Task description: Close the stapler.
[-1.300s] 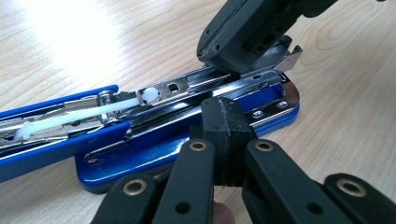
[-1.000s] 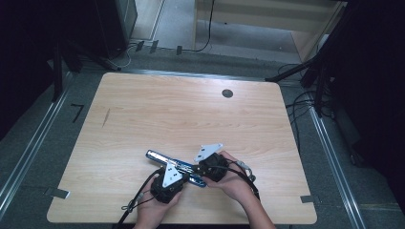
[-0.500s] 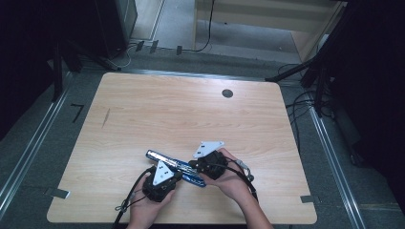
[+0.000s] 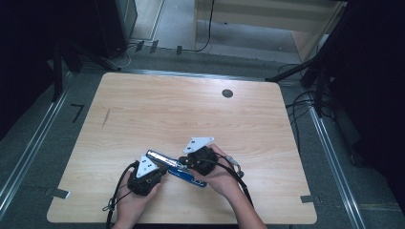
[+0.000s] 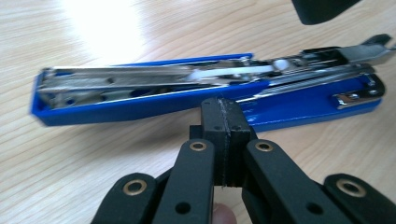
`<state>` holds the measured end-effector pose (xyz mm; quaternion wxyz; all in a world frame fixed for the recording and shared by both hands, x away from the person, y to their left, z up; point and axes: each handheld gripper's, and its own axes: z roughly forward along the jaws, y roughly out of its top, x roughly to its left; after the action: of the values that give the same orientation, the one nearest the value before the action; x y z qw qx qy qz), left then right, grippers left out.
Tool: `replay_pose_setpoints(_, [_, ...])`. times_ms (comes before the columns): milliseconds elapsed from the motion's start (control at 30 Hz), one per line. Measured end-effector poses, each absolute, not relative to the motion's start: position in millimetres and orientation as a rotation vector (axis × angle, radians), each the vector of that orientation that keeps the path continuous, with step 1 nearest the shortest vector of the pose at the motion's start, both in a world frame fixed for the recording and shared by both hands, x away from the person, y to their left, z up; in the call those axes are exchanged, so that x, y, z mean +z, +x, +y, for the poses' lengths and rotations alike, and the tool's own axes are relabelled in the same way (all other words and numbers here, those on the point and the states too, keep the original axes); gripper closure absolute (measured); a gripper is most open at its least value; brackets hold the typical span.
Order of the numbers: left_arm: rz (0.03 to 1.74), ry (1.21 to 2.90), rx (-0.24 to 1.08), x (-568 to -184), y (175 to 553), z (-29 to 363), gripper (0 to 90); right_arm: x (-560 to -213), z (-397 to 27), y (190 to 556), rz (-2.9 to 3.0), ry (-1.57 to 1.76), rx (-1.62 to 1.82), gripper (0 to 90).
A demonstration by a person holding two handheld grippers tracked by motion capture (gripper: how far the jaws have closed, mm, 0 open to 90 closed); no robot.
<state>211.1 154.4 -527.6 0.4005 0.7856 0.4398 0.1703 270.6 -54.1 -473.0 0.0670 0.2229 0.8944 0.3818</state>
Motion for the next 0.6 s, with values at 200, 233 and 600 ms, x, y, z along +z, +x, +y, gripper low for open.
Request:
replay_pose_setpoints(200, [1.164, 1.993, 0.43, -531, 216, 165, 90.0, -476, -40, 275, 2.709, 0.674, 1.148, 90.0])
replay_pose_setpoints(233, [1.171, 1.99, 0.424, -532, 216, 166, 90.0, -476, -38, 276, 2.712, 0.667, 1.148, 90.0])
replay_pose_setpoints(600, [1.236, 1.976, 0.419, -532, 222, 174, 90.0, -485, -15, 281, 2.733, 0.65, 1.134, 90.0])
